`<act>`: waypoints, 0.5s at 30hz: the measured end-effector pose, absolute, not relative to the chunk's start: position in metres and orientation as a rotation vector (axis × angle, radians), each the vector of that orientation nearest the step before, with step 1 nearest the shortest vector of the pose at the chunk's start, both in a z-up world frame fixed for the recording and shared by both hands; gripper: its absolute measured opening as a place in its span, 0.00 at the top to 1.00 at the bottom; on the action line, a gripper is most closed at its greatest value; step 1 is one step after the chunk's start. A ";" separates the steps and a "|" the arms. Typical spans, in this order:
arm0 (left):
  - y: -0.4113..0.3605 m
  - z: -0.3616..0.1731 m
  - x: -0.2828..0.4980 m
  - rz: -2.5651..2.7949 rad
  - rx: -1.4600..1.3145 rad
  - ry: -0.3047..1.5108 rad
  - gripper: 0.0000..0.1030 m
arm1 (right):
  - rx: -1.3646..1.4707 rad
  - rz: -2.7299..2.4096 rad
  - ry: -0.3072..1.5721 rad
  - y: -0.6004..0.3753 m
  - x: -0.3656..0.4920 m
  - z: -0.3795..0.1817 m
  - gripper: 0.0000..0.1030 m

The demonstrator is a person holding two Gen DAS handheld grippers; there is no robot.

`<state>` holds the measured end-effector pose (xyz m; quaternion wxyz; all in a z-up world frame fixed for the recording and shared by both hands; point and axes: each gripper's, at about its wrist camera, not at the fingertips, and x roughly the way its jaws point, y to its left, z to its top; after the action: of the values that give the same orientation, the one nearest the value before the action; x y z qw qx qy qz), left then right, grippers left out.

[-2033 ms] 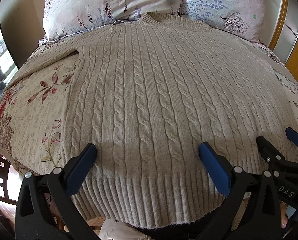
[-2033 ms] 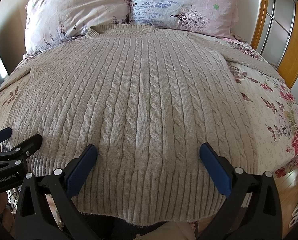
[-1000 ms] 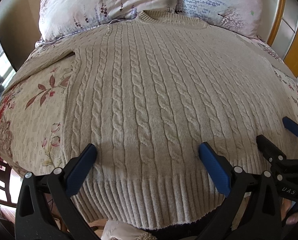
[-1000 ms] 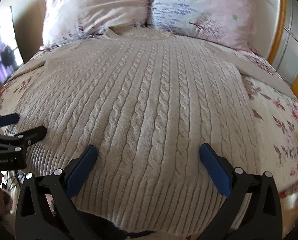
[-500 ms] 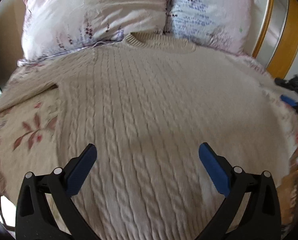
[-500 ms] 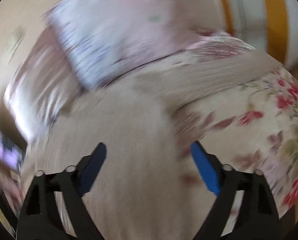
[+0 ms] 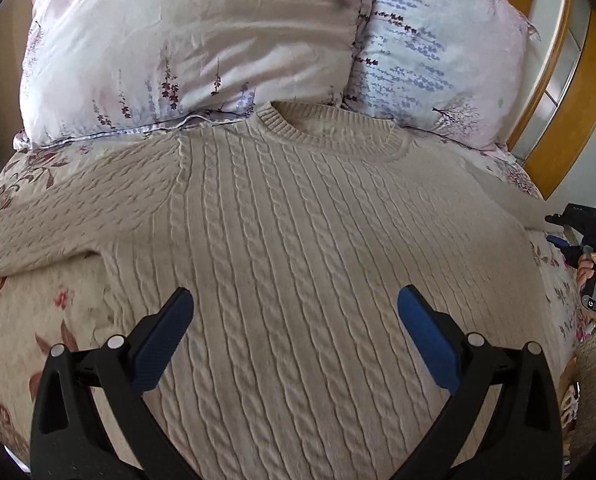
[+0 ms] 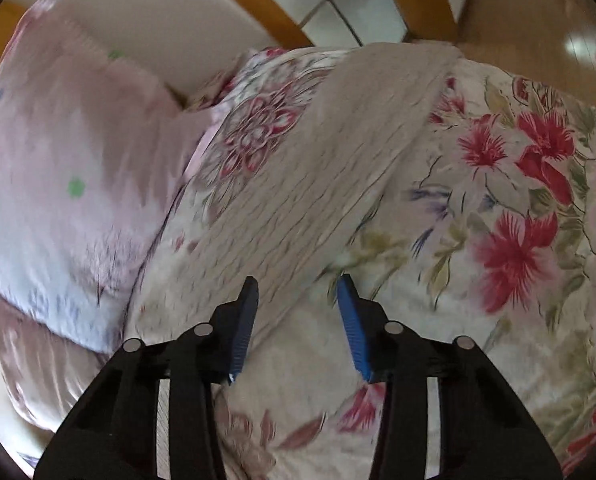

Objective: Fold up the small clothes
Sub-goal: 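Grasp the sweater's sleeve cuff with the right gripper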

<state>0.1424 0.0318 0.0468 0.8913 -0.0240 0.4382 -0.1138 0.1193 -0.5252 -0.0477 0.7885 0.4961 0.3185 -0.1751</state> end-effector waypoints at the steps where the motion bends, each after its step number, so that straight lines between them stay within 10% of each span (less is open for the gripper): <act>1: 0.032 0.046 0.146 -0.239 -0.053 0.913 0.02 | 1.075 -0.381 0.679 -0.528 0.120 -0.049 0.62; 15: 0.035 0.047 0.177 -0.253 -0.077 0.888 0.02 | 1.086 -0.482 0.602 -0.560 0.119 -0.053 0.88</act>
<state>0.1768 0.0351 0.0470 0.8947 -0.0370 0.4282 -0.1219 0.1186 -0.5600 -0.0532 0.7865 0.5036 0.2791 -0.2236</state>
